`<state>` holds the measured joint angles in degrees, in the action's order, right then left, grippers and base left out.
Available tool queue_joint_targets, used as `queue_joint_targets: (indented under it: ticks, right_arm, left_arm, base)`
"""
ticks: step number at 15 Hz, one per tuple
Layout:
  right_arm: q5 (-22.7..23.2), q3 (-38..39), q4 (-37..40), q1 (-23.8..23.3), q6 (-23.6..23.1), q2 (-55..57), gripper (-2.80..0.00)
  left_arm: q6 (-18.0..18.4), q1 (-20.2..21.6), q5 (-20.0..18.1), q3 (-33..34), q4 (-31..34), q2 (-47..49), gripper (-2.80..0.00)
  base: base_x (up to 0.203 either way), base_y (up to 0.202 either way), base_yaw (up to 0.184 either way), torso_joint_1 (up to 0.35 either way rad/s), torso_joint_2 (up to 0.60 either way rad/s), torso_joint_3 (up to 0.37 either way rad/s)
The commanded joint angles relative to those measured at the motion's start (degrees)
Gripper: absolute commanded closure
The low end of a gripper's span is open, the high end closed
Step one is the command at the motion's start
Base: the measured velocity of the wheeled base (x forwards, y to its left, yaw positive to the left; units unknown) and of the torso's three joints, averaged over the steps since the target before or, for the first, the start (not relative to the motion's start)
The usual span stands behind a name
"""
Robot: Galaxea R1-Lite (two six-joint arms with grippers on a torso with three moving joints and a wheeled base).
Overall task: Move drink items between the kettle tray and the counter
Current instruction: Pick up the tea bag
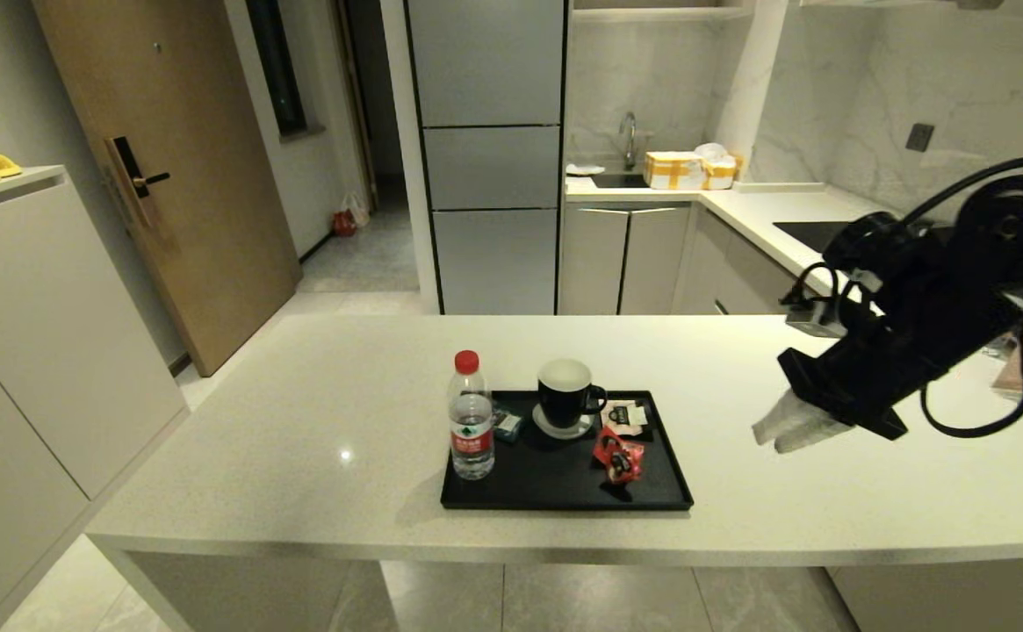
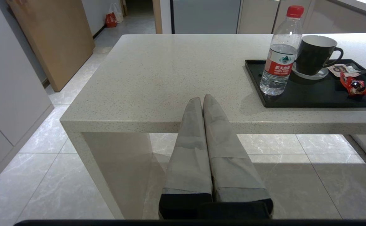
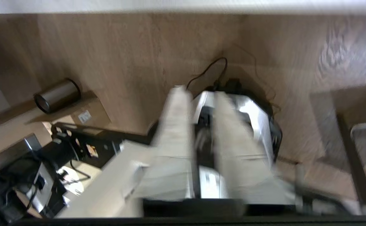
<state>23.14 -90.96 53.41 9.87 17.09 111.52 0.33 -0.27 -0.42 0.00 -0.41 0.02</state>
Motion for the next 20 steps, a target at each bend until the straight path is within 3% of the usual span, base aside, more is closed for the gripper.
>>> queue_joint_targets:
  ticks: [1, 4, 13, 16, 20]
  right_arm:
    - [0.41, -6.25, 0.26, 4.01, 0.37, 8.9, -2.8]
    - [0.87, -6.72, -3.51, 6.66, 0.48, 12.1, -2.8]
    - [0.44, -7.6, -8.32, 7.23, 0.96, 19.25, -2.8]
    - [-5.29, -8.29, -15.72, 6.7, 3.46, 24.64, -2.8]
    - [-6.19, -14.03, -15.64, 6.34, 3.94, 29.17, -2.8]
  left_arm:
    - [0.02, 0.0, -0.1, 0.0, -0.02, -0.02, 0.0]
    - [0.02, 0.0, -0.02, 0.0, -0.02, -0.02, 0.0]
    - [0.02, 0.0, -0.02, 0.0, -0.02, -0.02, 0.0]
    - [0.02, 0.0, -0.02, 0.0, -0.02, -0.02, 0.0]
    - [0.02, 0.0, -0.02, 0.0, -0.02, -0.02, 0.0]
  base:
    - [0.0, 0.0, 0.0, 0.0, 0.0, 0.0]
    - [0.0, 0.0, 0.0, 0.0, 0.0, 0.0]
    - [0.0, 0.0, 0.0, 0.0, 0.0, 0.0]
    - [0.0, 0.0, 0.0, 0.0, 0.0, 0.0]
    - [0.0, 0.0, 0.0, 0.0, 0.0, 0.0]
